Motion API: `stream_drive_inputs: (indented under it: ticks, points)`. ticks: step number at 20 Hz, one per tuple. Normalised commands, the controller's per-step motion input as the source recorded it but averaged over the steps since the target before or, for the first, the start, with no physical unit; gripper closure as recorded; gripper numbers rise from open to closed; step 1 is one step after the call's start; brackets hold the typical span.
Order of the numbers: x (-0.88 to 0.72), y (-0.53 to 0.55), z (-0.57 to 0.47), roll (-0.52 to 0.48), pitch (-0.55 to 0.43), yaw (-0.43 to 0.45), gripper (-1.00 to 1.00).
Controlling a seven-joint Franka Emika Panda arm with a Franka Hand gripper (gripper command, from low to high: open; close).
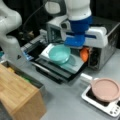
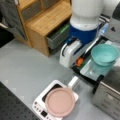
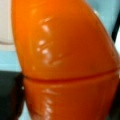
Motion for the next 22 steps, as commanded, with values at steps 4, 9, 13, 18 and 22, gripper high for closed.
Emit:
stream_drive_inputs:
  ticks: [4, 9, 13, 18, 22]
  points:
    - [-0.57, -0.01, -0.11, 0.107, -0.064, -0.018, 1.0]
    - [-0.64, 0.01, -0.2, 0.119, -0.092, -0.066, 1.0]
    - [-0.71, 0.04, -0.21, 0.092, -0.178, -0.143, 1.0]
    - [-0.61, 0.04, -0.25, 0.133, -0.181, -0.13, 1.0]
    - [-0.42, 0.0, -0.25, 0.149, -0.185, -0.094, 1.0]
